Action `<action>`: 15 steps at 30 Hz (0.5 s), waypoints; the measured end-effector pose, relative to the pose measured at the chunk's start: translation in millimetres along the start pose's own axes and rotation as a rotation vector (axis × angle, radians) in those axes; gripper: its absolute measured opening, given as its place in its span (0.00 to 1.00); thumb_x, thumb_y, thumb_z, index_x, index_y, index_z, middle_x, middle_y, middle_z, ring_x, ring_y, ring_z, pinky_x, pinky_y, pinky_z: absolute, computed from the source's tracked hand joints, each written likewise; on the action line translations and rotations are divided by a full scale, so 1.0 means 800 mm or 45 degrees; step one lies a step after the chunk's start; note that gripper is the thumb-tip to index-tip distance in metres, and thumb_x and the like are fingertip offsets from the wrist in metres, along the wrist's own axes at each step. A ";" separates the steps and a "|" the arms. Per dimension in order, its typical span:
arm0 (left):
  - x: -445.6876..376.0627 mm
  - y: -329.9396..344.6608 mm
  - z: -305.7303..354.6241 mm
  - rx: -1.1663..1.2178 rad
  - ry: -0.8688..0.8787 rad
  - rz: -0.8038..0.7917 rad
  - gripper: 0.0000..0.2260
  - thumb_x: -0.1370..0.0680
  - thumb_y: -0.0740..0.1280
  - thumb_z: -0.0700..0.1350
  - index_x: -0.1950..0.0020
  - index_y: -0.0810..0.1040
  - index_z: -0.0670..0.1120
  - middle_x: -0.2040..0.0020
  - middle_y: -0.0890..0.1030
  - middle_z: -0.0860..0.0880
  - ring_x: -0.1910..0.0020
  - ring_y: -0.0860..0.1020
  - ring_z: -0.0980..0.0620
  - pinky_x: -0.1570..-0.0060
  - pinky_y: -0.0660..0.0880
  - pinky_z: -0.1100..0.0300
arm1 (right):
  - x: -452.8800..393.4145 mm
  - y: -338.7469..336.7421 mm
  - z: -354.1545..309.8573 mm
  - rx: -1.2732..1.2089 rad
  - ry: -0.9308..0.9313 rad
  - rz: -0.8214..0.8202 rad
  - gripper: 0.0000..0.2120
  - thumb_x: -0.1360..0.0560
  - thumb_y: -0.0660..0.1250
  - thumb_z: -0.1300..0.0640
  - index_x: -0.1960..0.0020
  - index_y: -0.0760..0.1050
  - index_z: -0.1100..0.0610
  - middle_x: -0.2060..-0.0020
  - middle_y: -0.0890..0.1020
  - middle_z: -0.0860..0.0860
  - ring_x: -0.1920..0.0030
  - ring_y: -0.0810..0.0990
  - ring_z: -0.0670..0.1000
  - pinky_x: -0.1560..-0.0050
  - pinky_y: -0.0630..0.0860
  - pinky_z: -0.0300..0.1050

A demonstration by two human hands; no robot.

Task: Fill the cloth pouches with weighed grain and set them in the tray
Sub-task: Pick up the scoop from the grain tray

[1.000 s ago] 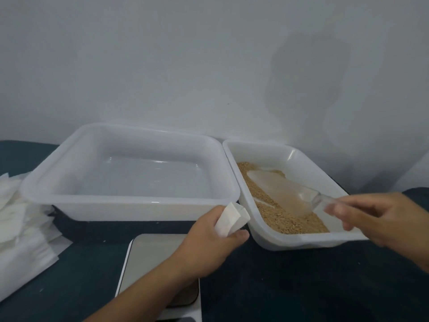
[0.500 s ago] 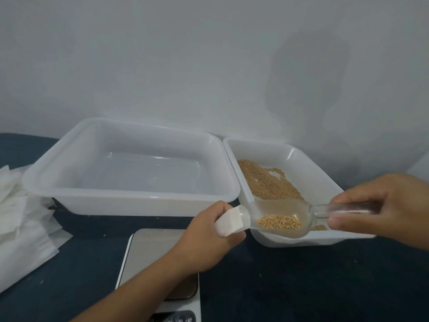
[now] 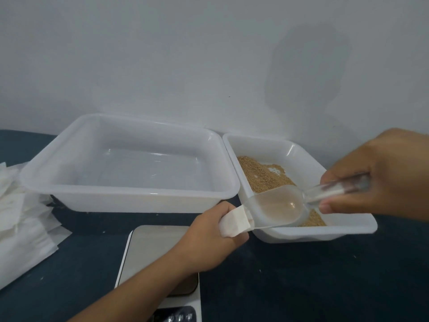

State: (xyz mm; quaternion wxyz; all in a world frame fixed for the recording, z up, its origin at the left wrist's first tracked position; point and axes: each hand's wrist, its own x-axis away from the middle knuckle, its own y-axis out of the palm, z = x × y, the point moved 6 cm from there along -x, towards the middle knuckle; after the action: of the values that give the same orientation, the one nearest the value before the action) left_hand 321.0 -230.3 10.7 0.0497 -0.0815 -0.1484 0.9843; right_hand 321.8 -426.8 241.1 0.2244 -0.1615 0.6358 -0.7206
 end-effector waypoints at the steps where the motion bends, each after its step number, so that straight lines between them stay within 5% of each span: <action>1: 0.000 0.001 0.000 -0.002 -0.003 -0.001 0.11 0.26 0.75 0.54 0.50 0.74 0.60 0.54 0.80 0.63 0.57 0.78 0.63 0.65 0.73 0.70 | 0.000 -0.002 -0.004 0.039 -0.023 0.010 0.28 0.42 0.44 0.10 0.54 0.73 0.17 0.65 0.78 0.24 0.66 0.80 0.37 0.72 0.79 0.44; 5: 0.000 0.000 0.001 0.074 -0.028 0.007 0.09 0.28 0.73 0.56 0.53 0.75 0.60 0.59 0.79 0.63 0.63 0.77 0.64 0.67 0.71 0.70 | 0.003 -0.010 0.005 0.143 -0.069 0.084 0.21 0.36 0.50 0.12 0.53 0.73 0.17 0.65 0.79 0.27 0.71 0.78 0.38 0.74 0.78 0.44; 9: -0.001 -0.003 -0.004 0.143 -0.084 0.043 0.10 0.30 0.73 0.58 0.51 0.77 0.61 0.57 0.81 0.60 0.61 0.78 0.64 0.64 0.74 0.68 | 0.007 -0.013 0.066 -0.039 0.141 0.136 0.20 0.38 0.58 0.13 0.53 0.76 0.19 0.66 0.80 0.25 0.63 0.80 0.30 0.68 0.80 0.40; 15: 0.001 -0.004 -0.007 0.275 -0.177 0.058 0.14 0.31 0.74 0.60 0.46 0.78 0.66 0.56 0.82 0.62 0.58 0.80 0.64 0.61 0.76 0.65 | -0.006 0.084 0.156 -0.141 0.521 -0.269 0.11 0.33 0.73 0.29 0.62 0.85 0.35 0.67 0.82 0.31 0.61 0.81 0.37 0.59 0.76 0.39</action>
State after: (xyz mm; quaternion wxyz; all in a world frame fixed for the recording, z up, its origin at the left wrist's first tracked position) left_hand 321.5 -225.3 6.0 0.0253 -0.0107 -0.0428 0.9987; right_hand 398.4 -536.1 192.0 0.0050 -0.0899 0.6861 -0.7219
